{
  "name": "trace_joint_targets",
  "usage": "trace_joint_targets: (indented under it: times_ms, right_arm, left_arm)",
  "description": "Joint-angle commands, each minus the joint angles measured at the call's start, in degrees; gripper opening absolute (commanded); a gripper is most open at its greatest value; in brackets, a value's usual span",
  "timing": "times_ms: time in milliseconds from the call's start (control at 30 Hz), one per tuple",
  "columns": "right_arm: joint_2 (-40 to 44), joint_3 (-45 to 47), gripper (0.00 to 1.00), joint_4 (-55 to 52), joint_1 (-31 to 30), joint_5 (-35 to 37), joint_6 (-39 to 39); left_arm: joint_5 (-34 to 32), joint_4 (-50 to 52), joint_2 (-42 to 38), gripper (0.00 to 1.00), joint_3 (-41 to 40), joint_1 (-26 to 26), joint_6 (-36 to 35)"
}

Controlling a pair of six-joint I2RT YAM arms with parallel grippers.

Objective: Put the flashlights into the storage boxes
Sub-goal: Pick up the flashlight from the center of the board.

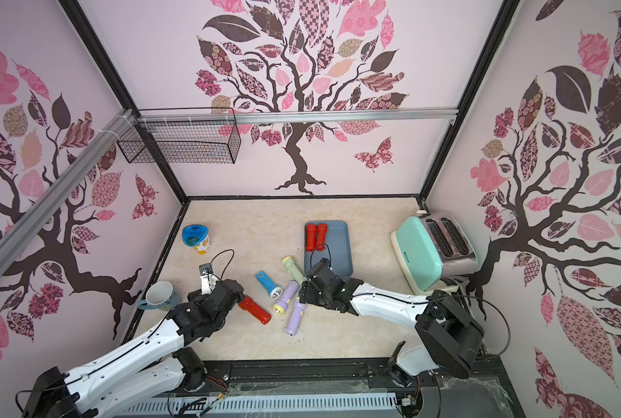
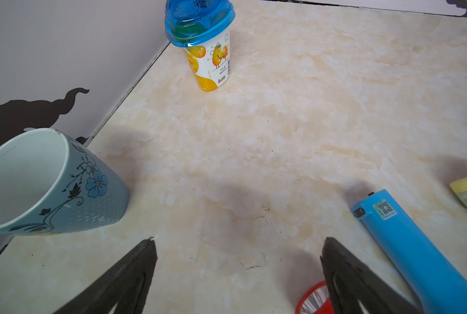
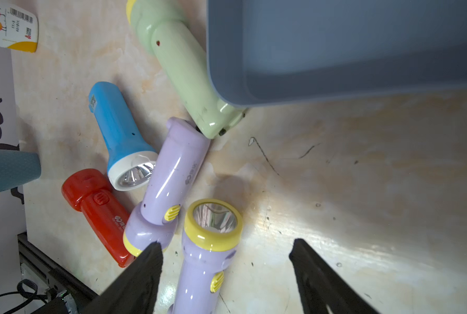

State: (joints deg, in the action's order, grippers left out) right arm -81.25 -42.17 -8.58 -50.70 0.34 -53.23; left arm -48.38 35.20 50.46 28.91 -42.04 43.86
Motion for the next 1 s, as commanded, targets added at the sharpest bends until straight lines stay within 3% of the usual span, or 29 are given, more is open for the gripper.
trace_joint_targets:
  times_ms: [0,133,367,500,633,967]
  right_arm:
    - [0.9,0.6,0.78,2.3,-3.3,1.6,-5.3]
    - [-0.2,-0.6,0.79,1.4,-7.5,4.7,-6.1]
    - [2.7,-4.5,0.79,-4.2,-8.2,10.4,-6.0]
    - [0.9,-5.7,0.74,1.7,-8.2,7.2,-6.2]
    - [-5.4,-8.7,0.62,5.6,-8.2,2.2,-8.1]
    - [-12.0,-13.2,0.57,2.5,-8.5,4.2,-17.3]
  left_arm:
    - [0.2,-0.8,-0.5,0.98,-1.5,-0.3,-0.7]
    - [0.7,-0.4,-0.5,0.98,-1.4,-0.3,-0.5]
    - [0.8,0.2,-1.2,0.98,-1.5,-0.2,-0.4]
    - [0.8,1.0,-1.9,0.97,-1.5,-0.3,0.0]
    - [0.9,0.7,-2.4,0.98,-1.8,-0.3,-0.1]
    - [0.1,-0.1,-2.4,0.97,-2.0,-0.3,0.1]
